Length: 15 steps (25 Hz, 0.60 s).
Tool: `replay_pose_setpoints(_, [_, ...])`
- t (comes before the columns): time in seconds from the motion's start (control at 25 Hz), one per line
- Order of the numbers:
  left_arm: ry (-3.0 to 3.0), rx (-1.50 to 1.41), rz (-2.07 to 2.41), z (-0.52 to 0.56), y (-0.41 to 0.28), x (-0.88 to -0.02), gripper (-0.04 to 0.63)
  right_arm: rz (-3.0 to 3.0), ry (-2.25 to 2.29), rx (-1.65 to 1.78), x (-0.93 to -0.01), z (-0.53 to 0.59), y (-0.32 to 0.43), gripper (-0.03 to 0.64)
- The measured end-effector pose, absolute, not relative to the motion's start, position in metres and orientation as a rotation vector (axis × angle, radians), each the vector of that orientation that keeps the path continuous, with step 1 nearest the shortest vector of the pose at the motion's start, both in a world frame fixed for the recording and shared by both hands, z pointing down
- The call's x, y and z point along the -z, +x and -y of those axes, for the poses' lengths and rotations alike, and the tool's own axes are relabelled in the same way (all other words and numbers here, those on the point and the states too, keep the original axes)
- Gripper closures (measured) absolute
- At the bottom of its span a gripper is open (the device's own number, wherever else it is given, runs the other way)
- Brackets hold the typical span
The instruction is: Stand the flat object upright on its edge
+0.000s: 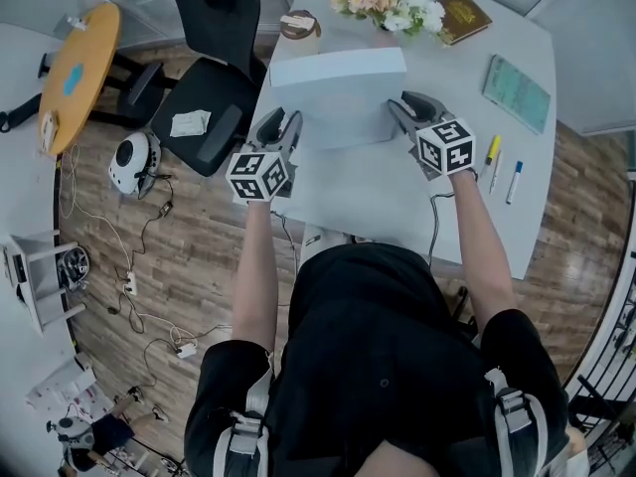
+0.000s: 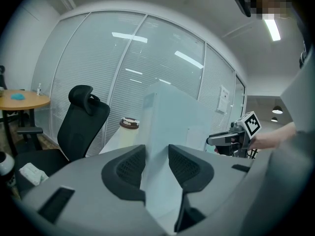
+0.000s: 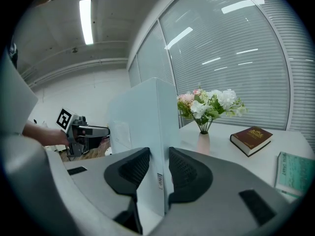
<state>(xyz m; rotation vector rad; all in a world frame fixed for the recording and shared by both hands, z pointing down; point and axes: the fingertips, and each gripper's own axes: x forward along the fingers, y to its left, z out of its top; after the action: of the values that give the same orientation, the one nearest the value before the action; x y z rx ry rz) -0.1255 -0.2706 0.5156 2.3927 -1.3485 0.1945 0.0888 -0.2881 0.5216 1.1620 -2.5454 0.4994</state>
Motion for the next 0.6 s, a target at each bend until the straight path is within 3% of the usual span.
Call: replay_pose_setpoints(0.6, [2.391,-0.192,1.326,0.244,-0.123,-0.514,0.436,2.532,1.133,-0.531,-0.521,0.263,0.090,0.468])
